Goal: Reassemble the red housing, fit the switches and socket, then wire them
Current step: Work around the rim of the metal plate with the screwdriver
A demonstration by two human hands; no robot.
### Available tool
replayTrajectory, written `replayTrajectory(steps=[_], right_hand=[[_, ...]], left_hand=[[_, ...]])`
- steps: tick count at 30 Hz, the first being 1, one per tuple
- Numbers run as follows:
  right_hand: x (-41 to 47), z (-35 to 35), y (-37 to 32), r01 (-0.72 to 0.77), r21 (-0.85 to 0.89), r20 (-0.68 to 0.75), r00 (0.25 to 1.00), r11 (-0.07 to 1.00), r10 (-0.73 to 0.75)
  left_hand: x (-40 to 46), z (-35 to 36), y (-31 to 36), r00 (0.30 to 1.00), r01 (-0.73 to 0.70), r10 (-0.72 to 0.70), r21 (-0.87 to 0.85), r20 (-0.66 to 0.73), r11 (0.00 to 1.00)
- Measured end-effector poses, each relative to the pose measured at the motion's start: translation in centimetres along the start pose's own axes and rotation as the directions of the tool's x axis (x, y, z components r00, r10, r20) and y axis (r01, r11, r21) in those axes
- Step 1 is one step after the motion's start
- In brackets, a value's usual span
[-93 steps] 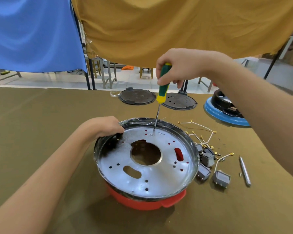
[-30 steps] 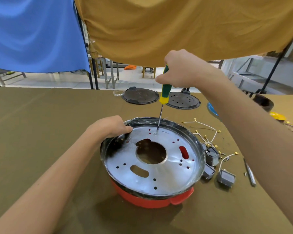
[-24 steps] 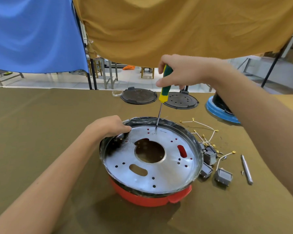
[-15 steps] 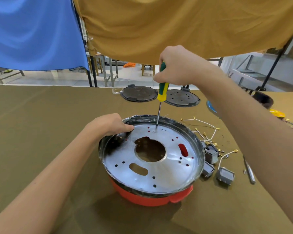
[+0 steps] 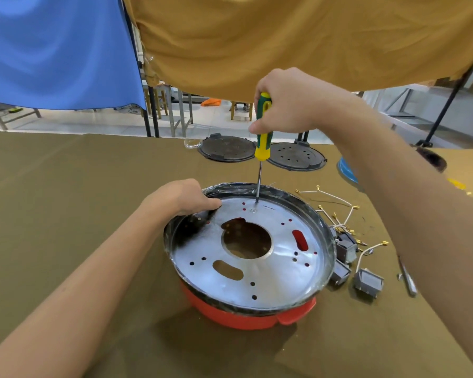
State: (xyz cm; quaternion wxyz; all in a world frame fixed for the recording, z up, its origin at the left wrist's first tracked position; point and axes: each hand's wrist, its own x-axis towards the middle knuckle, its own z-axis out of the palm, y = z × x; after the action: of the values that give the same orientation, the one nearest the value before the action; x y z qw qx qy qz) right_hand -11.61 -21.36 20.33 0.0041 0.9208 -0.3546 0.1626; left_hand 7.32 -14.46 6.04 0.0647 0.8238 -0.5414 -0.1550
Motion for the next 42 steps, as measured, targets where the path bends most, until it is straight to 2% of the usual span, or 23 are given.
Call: replayTrajectory(steps=[4, 7, 9, 10, 12, 14, 19, 21, 23, 24, 26, 28, 31, 35, 37, 40, 42], right_hand=[[0.3, 1.1, -0.8, -0.072, -0.025, -0.092, 0.993, 0.997, 0.07], [0.5, 0.0, -0.5, -0.083, -0.018, 0.022, 0.996, 0.996, 0.084], [0.3, -0.6, 0.0, -0.064, 0.09, 0.13, 0.99, 0.994, 0.052], [0.1, -0.6, 0.2, -0.033, 0.14, 0.135, 0.991, 0.99, 0.014], [-0.3, -0.3, 0.3, 0.023, 0.161, 0.063, 0.997, 0.987, -0.034], [-0.1, 0.2, 0.1, 0.019, 0.104, -0.006, 1.0, 0.994, -0.018], [-0.1, 1.8, 0.0, -0.15, -0.065, -0.229, 0.964, 0.986, 0.132], [-0.3, 1.3, 0.6, -0.122, -0.02, -0.136, 0.984, 0.992, 0.118], [-0.7, 0.2, 1.2, -0.07, 0.163, 0.049, 0.997, 0.984, 0.063], [-1.0, -0.2, 1.5, -0.053, 0.239, 0.09, 0.995, 0.97, 0.032], [-1.4, -0.2, 1.7, 0.003, 0.269, 0.041, 0.999, 0.963, -0.014], [-1.2, 0.2, 1.6, 0.008, 0.212, -0.014, 1.0, 0.977, -0.005], [-0.8, 0.8, 0.9, -0.057, 0.083, -0.052, 0.997, 0.995, 0.062], [-0.7, 2.2, 0.4, -0.2, 0.009, -0.255, 0.947, 0.98, 0.195], [-0.7, 1.9, 0.5, -0.171, 0.014, -0.2, 0.965, 0.985, 0.17], [-1.1, 0.4, 1.3, -0.097, 0.273, 0.033, 0.995, 0.957, 0.091], [-1.5, 0.4, 1.8, -0.06, 0.361, 0.026, 0.998, 0.931, 0.054]], left_hand=[[-0.1, -0.1, -0.1, 1.0, -0.014, 0.014, -0.015, -0.006, 1.0], [-0.1, 0.0, 0.0, 1.0, -0.012, 0.012, -0.013, -0.006, 1.0], [-0.1, 0.0, 0.1, 1.0, -0.012, 0.012, -0.017, 0.006, 1.0], [-0.1, 0.0, 0.0, 1.0, -0.009, 0.01, -0.024, 0.015, 1.0], [0.0, -0.1, 0.0, 1.0, -0.007, 0.008, -0.032, 0.024, 0.999], [-0.1, -0.1, 0.0, 1.0, -0.011, 0.012, -0.025, 0.026, 1.0], [-0.5, 0.0, 0.3, 1.0, 0.017, -0.016, 0.008, -0.009, 1.0], [-0.5, 0.1, 0.4, 0.999, 0.029, -0.029, 0.018, -0.014, 0.999], [-0.7, 0.0, 0.5, 0.999, 0.028, -0.028, 0.01, -0.016, 1.0], [-0.7, 0.0, 0.5, 1.0, 0.026, -0.026, 0.0, -0.015, 1.0], [-0.7, 0.0, 0.5, 1.0, 0.028, -0.028, -0.013, -0.01, 1.0], [-0.8, 0.0, 0.6, 0.999, 0.03, -0.03, -0.012, -0.017, 0.999], [-0.8, 0.0, 0.6, 0.999, 0.033, -0.033, -0.012, -0.021, 0.999], [-1.0, 0.0, 0.7, 0.999, 0.035, -0.034, 0.012, -0.021, 0.999], [-0.9, 0.0, 0.7, 0.999, 0.035, -0.035, 0.008, -0.016, 0.999], [-0.9, -0.1, 0.7, 0.999, 0.03, -0.03, 0.0, -0.015, 1.0], [-0.8, 0.0, 0.6, 0.999, 0.029, -0.029, 0.002, -0.02, 1.0]])
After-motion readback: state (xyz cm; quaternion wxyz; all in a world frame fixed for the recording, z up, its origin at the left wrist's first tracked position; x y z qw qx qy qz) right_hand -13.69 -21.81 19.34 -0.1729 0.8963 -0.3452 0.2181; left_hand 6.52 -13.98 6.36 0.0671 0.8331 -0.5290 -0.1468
